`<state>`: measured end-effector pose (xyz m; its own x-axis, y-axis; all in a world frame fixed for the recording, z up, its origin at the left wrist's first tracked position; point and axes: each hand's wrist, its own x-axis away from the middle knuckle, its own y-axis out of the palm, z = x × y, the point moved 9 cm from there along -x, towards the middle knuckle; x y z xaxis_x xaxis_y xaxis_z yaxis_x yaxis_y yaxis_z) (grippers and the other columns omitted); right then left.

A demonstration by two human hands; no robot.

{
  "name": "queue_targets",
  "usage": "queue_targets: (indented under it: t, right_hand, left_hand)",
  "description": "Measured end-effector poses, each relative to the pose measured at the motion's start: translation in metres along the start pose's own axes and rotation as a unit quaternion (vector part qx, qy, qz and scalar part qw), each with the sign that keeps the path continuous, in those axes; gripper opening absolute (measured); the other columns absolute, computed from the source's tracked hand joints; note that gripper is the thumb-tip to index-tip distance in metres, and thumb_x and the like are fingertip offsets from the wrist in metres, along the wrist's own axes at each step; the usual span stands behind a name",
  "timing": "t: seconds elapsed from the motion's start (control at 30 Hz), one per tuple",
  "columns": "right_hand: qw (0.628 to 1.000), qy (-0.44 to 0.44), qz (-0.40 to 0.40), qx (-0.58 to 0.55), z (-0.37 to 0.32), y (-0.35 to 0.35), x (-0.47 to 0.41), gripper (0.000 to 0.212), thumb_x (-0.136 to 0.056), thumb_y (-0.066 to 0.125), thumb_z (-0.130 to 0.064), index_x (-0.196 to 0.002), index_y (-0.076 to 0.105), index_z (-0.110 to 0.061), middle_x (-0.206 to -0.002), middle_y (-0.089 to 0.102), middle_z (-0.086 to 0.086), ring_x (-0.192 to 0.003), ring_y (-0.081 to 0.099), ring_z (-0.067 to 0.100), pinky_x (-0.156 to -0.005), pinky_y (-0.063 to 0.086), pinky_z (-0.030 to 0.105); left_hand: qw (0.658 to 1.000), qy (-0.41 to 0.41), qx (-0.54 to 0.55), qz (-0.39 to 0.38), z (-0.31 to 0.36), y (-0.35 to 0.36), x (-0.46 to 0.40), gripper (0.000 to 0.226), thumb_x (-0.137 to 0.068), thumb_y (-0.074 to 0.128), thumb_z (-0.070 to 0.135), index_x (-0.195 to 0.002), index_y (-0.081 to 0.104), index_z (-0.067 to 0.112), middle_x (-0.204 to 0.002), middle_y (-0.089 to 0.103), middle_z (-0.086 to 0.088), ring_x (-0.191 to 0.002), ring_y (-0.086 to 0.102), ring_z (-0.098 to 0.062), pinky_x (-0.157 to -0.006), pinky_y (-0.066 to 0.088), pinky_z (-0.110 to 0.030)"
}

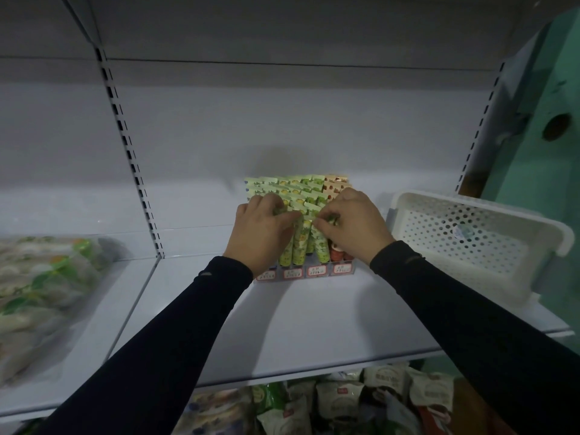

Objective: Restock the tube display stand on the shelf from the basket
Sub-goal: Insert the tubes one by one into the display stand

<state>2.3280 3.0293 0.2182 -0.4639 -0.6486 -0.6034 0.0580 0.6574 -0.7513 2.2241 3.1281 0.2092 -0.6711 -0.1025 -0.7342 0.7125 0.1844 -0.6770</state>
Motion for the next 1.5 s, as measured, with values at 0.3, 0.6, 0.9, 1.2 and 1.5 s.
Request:
queue_targets:
  t: [0.3,0.6,0.9,1.2,1.5]
  right_hand:
    - [0.996,-0.016,-0.057,0.065,0.002,0.0,-0.005,0.026,-0.093,0.059,-0.032,-0.09,0.076,-0.012,-0.093,0.061,0.005,-0.087,0.045,0.012,-0.074,0.031,0.024]
    - [0.998,-0.004,0.013,0.056,0.008,-0.005,0.008,0.028,-0.092,0.06,-0.023,-0.074,0.074,-0.006,-0.079,0.047,0.0,-0.083,0.048,0.019,-0.069,0.03,0.025]
    - [0.997,0.049,0.015,0.061,0.018,-0.008,0.005,0.03,-0.092,0.058,-0.026,-0.077,0.073,-0.005,-0.087,0.06,0.01,-0.084,0.055,0.022,-0.07,0.032,0.025]
    - [0.996,0.059,-0.029,0.066,0.016,0.003,-0.009,0.033,-0.092,0.058,-0.026,-0.072,0.07,-0.002,-0.084,0.061,0.012,-0.079,0.057,0.023,-0.068,0.044,0.031]
    - [0.994,0.077,-0.049,0.063,0.022,0.005,-0.009,0.042,-0.09,0.06,-0.031,-0.054,0.057,-0.01,-0.057,0.051,0.002,-0.06,0.051,0.019,-0.055,0.037,0.026]
  left_hand:
    - [1.0,-0.013,0.013,-0.003,0.0,-0.002,0.0,0.016,-0.078,0.074,0.015,-0.093,0.076,0.018,-0.093,0.062,-0.011,-0.082,0.058,-0.036,-0.068,0.04,-0.038]
    - [1.0,-0.017,0.014,-0.004,-0.001,-0.001,0.0,0.019,-0.075,0.078,0.015,-0.094,0.076,0.017,-0.091,0.063,-0.009,-0.082,0.058,-0.035,-0.069,0.039,-0.038]
    - [1.0,-0.025,0.016,-0.007,-0.003,0.0,0.001,0.018,-0.077,0.074,0.019,-0.095,0.075,0.017,-0.092,0.062,-0.008,-0.082,0.057,-0.034,-0.071,0.032,-0.034]
    - [0.999,-0.03,0.012,-0.015,-0.003,0.001,0.001,0.02,-0.078,0.068,0.024,-0.095,0.075,0.016,-0.094,0.062,-0.01,-0.084,0.058,-0.036,-0.072,0.036,-0.037]
    - [0.999,-0.032,0.008,-0.022,-0.002,0.001,0.001,0.022,-0.078,0.065,0.025,-0.095,0.075,0.016,-0.092,0.063,-0.01,-0.082,0.058,-0.036,-0.07,0.037,-0.037]
